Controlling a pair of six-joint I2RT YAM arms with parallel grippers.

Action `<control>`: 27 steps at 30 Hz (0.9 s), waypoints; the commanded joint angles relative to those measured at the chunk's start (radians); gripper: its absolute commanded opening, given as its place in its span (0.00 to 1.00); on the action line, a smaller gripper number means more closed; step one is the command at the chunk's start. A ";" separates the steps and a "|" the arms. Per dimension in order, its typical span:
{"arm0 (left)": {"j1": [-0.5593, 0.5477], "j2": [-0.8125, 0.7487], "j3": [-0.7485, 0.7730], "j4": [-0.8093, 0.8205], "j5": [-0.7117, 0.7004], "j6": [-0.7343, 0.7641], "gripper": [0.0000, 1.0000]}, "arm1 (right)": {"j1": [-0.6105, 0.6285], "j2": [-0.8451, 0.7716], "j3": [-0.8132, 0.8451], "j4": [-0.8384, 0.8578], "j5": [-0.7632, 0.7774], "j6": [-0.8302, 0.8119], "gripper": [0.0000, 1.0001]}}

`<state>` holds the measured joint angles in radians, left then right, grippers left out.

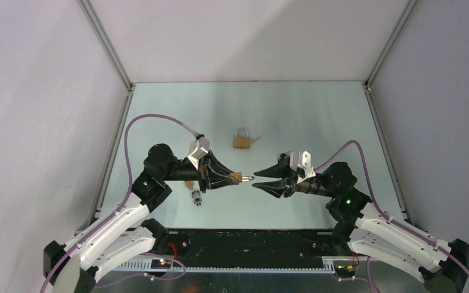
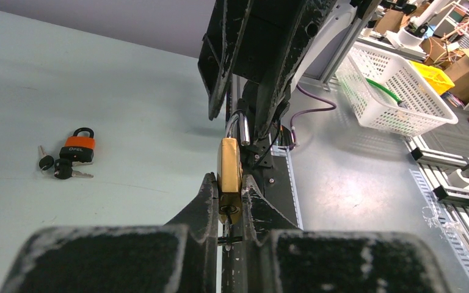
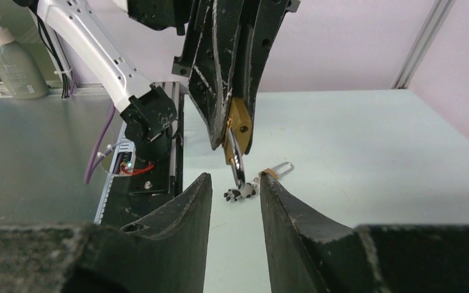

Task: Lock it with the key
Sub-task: Lock the lock.

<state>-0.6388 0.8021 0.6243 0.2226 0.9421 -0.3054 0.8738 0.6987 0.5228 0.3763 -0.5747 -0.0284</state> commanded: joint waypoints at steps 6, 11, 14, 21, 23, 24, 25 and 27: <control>0.000 -0.025 0.028 0.032 0.013 0.020 0.00 | 0.004 0.028 0.071 0.033 -0.004 0.024 0.24; 0.000 -0.031 0.029 0.031 0.012 0.024 0.00 | 0.005 0.046 0.080 0.016 -0.019 0.034 0.19; -0.001 -0.034 0.027 0.031 0.020 0.033 0.00 | 0.004 0.055 0.090 0.013 -0.018 0.048 0.15; -0.012 -0.065 0.002 0.032 0.036 0.115 0.00 | 0.006 0.119 0.169 -0.064 -0.024 0.096 0.00; -0.012 -0.071 -0.001 0.031 0.035 0.129 0.00 | 0.008 0.128 0.173 -0.059 -0.034 0.111 0.00; -0.012 -0.074 -0.001 0.031 0.040 0.134 0.00 | 0.011 0.134 0.173 -0.056 -0.035 0.119 0.00; -0.014 -0.075 0.000 0.031 0.041 0.144 0.00 | 0.010 0.138 0.174 -0.055 -0.037 0.131 0.00; -0.015 -0.077 0.000 0.032 0.038 0.156 0.00 | 0.013 0.148 0.177 -0.051 -0.047 0.145 0.00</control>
<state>-0.6369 0.7303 0.6224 0.2214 0.9497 -0.2073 0.8745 0.8196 0.6525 0.3008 -0.6102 0.0723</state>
